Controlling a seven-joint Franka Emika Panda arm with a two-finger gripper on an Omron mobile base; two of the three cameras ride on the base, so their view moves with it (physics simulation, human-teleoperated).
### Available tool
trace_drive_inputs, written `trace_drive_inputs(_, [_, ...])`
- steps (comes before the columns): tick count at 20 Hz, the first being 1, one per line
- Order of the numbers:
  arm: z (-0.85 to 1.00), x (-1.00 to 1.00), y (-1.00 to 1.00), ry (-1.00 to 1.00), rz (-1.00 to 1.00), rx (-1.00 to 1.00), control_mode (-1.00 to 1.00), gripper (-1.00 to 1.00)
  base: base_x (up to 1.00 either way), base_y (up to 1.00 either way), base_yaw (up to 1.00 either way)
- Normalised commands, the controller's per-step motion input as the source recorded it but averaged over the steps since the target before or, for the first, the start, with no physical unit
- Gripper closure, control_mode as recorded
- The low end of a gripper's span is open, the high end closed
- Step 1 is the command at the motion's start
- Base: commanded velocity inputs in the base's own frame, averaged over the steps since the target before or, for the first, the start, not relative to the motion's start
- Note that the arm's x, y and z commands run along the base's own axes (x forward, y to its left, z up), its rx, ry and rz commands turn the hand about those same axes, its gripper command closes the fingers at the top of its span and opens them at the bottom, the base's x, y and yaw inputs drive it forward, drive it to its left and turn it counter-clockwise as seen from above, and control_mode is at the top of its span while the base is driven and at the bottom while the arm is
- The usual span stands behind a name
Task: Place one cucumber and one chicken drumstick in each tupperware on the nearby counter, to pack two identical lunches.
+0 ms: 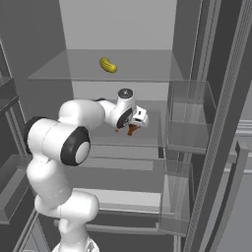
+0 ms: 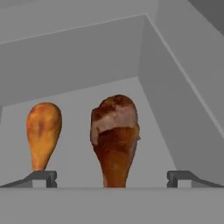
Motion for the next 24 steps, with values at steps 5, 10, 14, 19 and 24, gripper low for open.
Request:
trace_drive_inputs(5, [-0.30,0.68,-0.17,0.00,0.00,0.00,-1.00,-1.00,0.00,0.00,0.00])
trace_drive_inputs(10, [-0.25,0.24,-0.01,0.07,0.00,0.00,-1.00,-1.00,0.00,0.00,0.00])
trace_drive_inputs(14, [-0.45,0.11,0.00,0.10,0.00,-0.01,-1.00,1.00,0.00,0.00,0.00])
trace_drive_inputs(19, [-0.07,0.05,0.00,-0.03,0.00,0.00,-1.00,1.00,0.00,0.00,0.00])
trace_drive_inputs(24, [-0.16,-0.51,-0.10,-0.01,0.00,0.02,-1.00,1.00,0.00,0.00,0.00])
